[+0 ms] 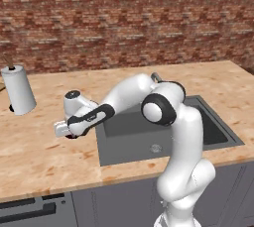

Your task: Pick the mug and place it in the sink. Pick the bowl and place it in the open cabinet and then close the cabinet.

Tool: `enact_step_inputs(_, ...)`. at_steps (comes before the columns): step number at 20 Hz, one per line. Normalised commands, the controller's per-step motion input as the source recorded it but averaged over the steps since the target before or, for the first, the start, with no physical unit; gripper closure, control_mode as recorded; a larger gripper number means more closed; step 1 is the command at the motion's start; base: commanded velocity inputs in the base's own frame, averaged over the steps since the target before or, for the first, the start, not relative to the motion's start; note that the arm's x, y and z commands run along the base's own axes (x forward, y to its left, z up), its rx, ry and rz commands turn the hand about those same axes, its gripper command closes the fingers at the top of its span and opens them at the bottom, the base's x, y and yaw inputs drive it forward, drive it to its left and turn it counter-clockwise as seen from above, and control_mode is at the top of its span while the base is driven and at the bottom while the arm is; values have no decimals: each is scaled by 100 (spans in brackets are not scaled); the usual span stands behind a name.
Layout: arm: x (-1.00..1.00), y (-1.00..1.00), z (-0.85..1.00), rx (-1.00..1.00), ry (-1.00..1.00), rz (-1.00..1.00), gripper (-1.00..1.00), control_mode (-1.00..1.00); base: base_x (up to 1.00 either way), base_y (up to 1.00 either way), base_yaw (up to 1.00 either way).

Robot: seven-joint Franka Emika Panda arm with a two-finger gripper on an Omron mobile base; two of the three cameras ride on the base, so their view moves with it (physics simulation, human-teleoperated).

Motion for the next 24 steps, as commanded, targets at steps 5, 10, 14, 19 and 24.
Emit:
enact_step_inputs(5, -2, -3, 0, 0, 0, -7, 100, -100, 0, 0, 0)
enact_step_inputs(10, -21, -38, 13, 0, -7, -17, 100, -100, 0, 0, 0)
enact_step_inputs(14, -28, -66, 35, -1, -16, -27, 100, -100, 0, 0, 0)
enact_step_inputs(19, -26, -97, 13, 0, -2, -34, 100, -100, 0, 0, 0)
enact_step_inputs(24, -11, -100, 21, 0, 2, -40, 100, -100, 0, 0, 0)
